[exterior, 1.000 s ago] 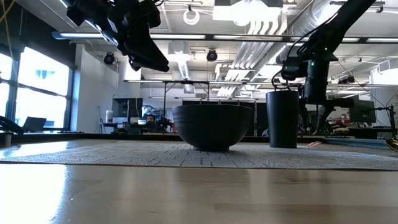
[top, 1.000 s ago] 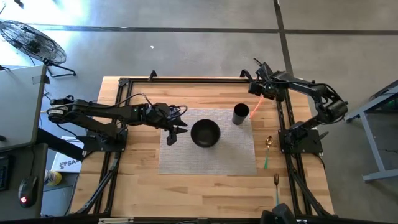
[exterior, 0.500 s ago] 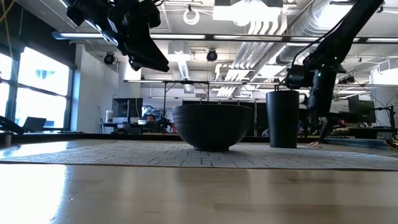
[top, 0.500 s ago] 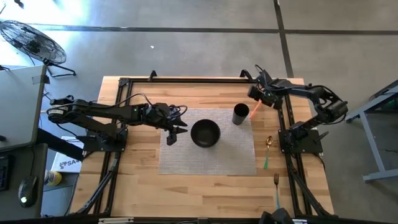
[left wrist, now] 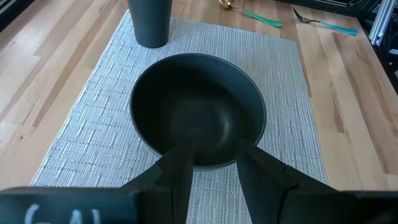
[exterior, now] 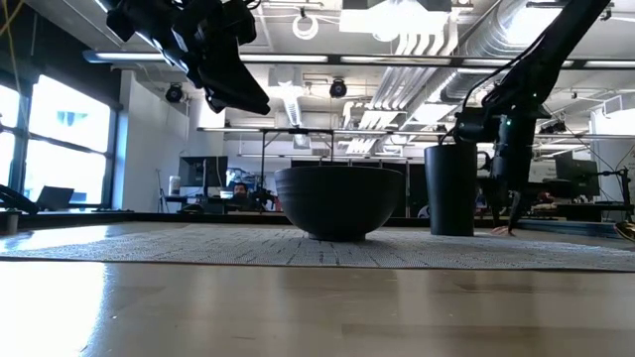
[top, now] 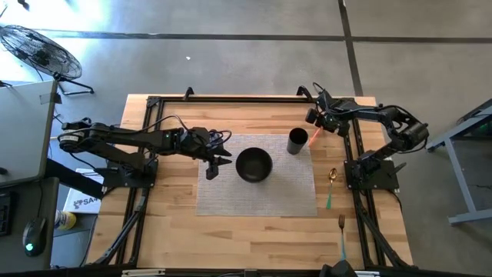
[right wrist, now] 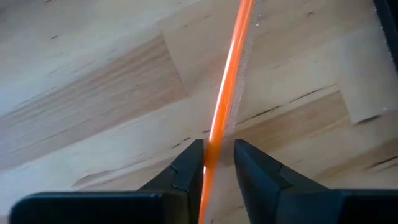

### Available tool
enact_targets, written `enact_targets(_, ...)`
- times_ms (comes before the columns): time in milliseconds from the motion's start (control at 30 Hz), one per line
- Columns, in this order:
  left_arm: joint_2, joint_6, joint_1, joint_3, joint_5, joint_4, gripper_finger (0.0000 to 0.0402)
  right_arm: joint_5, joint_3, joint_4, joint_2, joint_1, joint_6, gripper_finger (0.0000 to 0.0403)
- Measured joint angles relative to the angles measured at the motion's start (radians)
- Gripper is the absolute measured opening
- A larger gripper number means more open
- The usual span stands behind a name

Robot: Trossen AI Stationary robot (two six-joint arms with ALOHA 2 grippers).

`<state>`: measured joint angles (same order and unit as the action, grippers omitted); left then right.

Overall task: Pick & Place Utensil
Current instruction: Put the orange straw into the black cup to the top right of the black bowl

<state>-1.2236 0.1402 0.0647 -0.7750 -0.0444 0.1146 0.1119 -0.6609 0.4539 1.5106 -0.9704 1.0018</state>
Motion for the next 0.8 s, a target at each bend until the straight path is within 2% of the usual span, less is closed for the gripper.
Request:
enact_targets(200, 0.000, 0.000, 0.000, 0.000, 0.000, 0.000, 0.0120, 0.021, -0.001, 0.012, 0.036, 0.005, -0.017, 0.0044)
enact_targets(400, 0.000, 0.000, 0.000, 0.000, 0.000, 0.000, 0.0120, 0.037, 0.003, 0.012, -0.004, 0.005, -0.016, 0.0012)
enact_targets(633, 0.000, 0.000, 0.000, 0.000, 0.000, 0.000, 0.0120, 0.027, 0.006, 0.013, -0.078, 0.002, -0.043, 0.0002)
enact_targets(800, 0.000, 0.000, 0.000, 0.000, 0.000, 0.000, 0.0120, 0.035, 0.005, 0.027, -0.142, 0.002, -0.135, 0.0001)
